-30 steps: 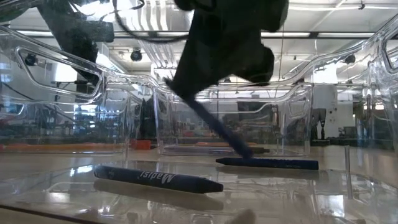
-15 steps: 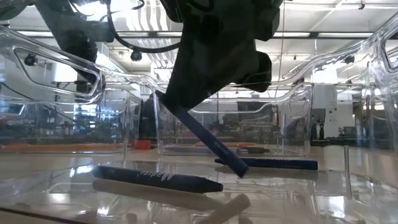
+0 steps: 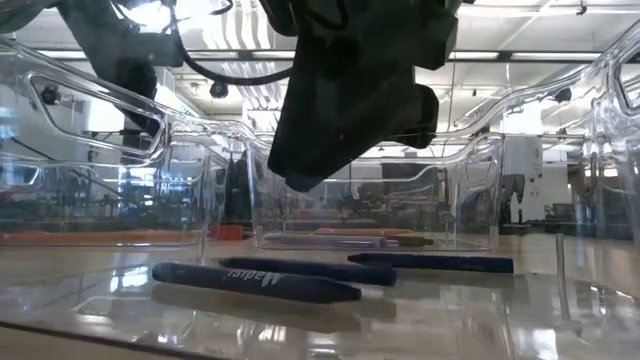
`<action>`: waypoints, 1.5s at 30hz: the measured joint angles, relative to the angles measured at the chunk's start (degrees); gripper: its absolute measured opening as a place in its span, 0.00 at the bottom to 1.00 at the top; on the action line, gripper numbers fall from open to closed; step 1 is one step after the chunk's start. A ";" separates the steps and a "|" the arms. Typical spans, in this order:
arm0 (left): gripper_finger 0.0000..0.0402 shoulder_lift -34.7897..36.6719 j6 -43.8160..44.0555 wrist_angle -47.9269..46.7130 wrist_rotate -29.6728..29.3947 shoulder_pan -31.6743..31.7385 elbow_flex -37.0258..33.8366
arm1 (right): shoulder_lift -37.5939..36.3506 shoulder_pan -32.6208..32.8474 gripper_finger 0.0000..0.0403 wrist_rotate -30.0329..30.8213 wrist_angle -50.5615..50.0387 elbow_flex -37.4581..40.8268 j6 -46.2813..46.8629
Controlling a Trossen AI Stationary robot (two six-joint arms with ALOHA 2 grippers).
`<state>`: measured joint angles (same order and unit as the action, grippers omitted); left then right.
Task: Sort crayons/erasers/pens/pencils in bins
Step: Put the blue crayon into the bottom left transparent bin
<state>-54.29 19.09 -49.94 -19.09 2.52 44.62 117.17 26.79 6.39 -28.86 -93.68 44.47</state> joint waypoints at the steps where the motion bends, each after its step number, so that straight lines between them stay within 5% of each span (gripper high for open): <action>1: 0.25 -0.02 0.00 0.09 0.00 -0.02 0.05 | -0.13 -0.02 0.23 -0.20 -0.01 0.01 -0.64; 8: 0.25 -0.02 -3.44 5.39 -4.64 0.22 2.74 | -6.04 -0.84 0.33 0.42 -4.89 0.22 -5.43; 14: 0.25 -2.62 -13.76 15.84 -5.97 6.32 4.21 | -13.91 -1.60 0.33 9.80 -13.73 0.65 -12.57; 19: 0.25 -9.91 -20.01 18.27 2.32 18.03 6.93 | -19.09 -4.29 0.32 16.80 -21.90 2.34 -14.08; 25: 0.25 -19.46 -27.12 21.31 8.84 27.01 9.76 | -23.22 -8.87 0.32 17.75 -26.59 6.34 -14.61; 45: 0.25 -43.48 -35.08 23.35 23.85 32.91 18.35 | -35.93 -18.30 0.32 17.78 -21.53 25.61 -15.75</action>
<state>-97.77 -15.99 -26.59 4.76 35.43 62.97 81.25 8.49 24.16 -50.39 -68.07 28.72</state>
